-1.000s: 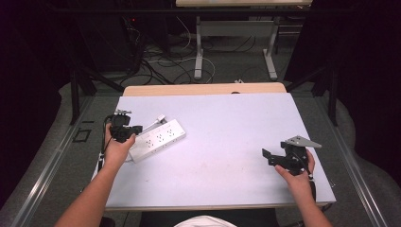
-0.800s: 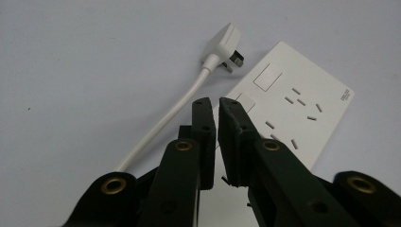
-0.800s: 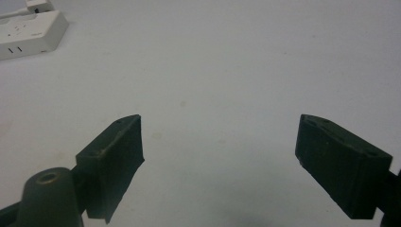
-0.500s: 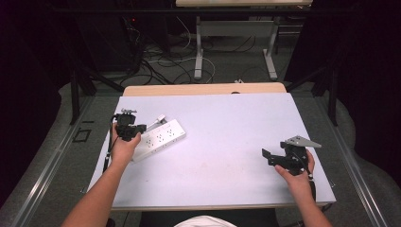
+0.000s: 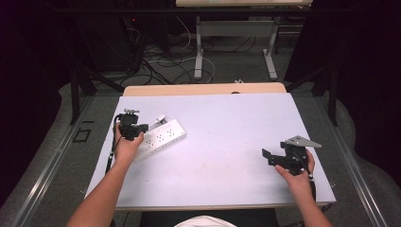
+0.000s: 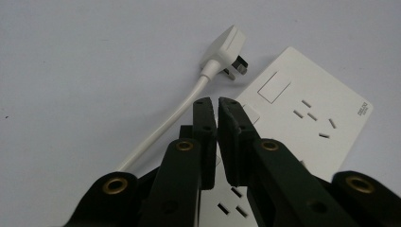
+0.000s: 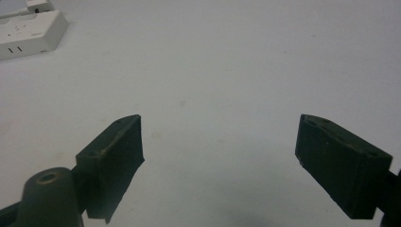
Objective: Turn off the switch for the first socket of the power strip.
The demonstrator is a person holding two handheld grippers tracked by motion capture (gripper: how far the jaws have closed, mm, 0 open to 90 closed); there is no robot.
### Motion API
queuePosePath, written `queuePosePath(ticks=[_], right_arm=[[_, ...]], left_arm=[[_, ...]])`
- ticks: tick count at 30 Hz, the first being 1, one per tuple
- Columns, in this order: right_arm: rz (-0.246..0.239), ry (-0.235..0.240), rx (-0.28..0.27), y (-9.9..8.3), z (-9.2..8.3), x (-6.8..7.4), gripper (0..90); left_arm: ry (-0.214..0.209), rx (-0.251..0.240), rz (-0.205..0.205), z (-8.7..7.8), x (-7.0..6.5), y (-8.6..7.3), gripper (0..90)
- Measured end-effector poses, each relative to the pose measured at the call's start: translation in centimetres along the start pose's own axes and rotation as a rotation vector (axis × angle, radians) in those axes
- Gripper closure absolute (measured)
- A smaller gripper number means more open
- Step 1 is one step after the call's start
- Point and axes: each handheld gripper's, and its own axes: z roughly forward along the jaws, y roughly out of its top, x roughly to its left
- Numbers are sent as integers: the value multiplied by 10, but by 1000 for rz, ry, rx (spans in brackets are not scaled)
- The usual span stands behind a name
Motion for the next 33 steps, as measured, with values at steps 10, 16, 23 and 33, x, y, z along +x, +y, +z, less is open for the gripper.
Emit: queuePosePath(ticks=[10,16,23,33], right_arm=[[3,-4,-2,0,0,0,153],[8,-3,-3,0,0,0,153],[9,-4,-4,0,0,0,153],[10,-3,1,0,0,-1,153]], left_arm=[[0,41,-10,6,-1,-1,866],[1,62,-13,9,0,-1,870],[5,85,-18,13,-2,-1,875],[10,94,-13,15,-2,-2,881]])
